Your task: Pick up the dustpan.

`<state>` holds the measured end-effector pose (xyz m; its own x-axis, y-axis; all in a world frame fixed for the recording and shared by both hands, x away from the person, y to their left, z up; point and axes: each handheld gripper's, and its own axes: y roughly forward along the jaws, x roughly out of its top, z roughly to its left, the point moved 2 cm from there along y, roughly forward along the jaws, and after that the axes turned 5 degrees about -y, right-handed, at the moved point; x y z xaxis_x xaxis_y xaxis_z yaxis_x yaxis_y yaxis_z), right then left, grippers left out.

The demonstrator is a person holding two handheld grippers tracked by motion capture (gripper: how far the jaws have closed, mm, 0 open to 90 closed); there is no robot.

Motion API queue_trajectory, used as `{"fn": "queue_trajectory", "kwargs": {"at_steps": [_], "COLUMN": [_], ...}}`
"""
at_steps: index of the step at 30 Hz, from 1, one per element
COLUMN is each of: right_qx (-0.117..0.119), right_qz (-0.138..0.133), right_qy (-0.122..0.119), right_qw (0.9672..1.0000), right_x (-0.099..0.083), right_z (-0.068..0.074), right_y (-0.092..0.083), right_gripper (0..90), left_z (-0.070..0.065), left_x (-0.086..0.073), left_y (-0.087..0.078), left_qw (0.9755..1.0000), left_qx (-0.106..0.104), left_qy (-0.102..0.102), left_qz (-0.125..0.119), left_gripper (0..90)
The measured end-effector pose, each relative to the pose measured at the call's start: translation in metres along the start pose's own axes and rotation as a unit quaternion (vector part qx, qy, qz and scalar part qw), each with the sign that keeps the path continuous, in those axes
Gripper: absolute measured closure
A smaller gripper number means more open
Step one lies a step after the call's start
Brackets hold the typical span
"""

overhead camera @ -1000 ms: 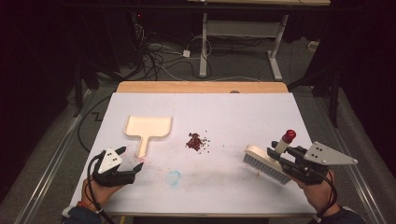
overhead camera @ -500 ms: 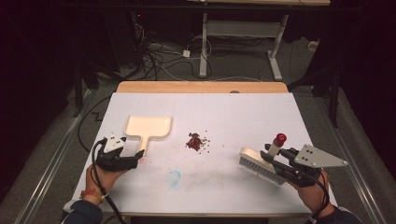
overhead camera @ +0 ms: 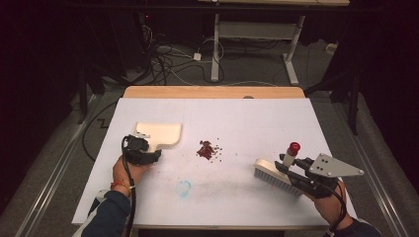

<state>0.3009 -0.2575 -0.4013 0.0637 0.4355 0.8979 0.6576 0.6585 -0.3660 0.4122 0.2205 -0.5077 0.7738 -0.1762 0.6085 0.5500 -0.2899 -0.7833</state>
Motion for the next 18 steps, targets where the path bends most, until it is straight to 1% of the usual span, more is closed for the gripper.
{"fn": "queue_trajectory", "kwargs": {"at_steps": [2,4,8,9,11,15,18], "right_qx": [0.001,-0.001,0.001,0.001,0.002,0.002,0.001], "right_qz": [-0.001,-0.001,-0.002,-0.002,-0.004,-0.011,-0.012], "right_qy": [0.002,0.001,0.002,0.001,0.001,0.008,0.011], "right_qw": [1.0,1.0,1.0,1.0,1.0,0.9999,0.9999], "right_x": [0.0,0.0,0.0,0.0,0.0,0.001,0.001], "right_z": [-0.001,-0.001,-0.001,-0.001,-0.001,-0.004,-0.006], "right_y": [0.0,0.001,0.002,0.002,0.002,0.004,0.006], "right_gripper": [70.2,70.2,70.2,70.2,70.2,70.2,70.3], "left_z": [0.0,0.001,0.006,0.007,0.007,0.007,0.01], "left_x": [0.001,0.001,-0.001,-0.001,-0.002,-0.001,-0.001], "left_y": [0.002,0.003,0.002,0.001,0.001,0.0,-0.003], "left_qw": [1.0,0.9999,0.9997,0.9997,0.9997,0.9995,0.9994], "left_qx": [0.004,0.001,0.006,0.003,0.005,0.008,0.002], "left_qy": [0.004,0.004,0.0,0.002,0.008,0.02,0.019], "left_qz": [-0.007,-0.013,-0.022,-0.023,-0.024,-0.024,-0.031], "left_gripper": [43.0,47.1,61.4,63.1,63.2,63.6,63.7]}}
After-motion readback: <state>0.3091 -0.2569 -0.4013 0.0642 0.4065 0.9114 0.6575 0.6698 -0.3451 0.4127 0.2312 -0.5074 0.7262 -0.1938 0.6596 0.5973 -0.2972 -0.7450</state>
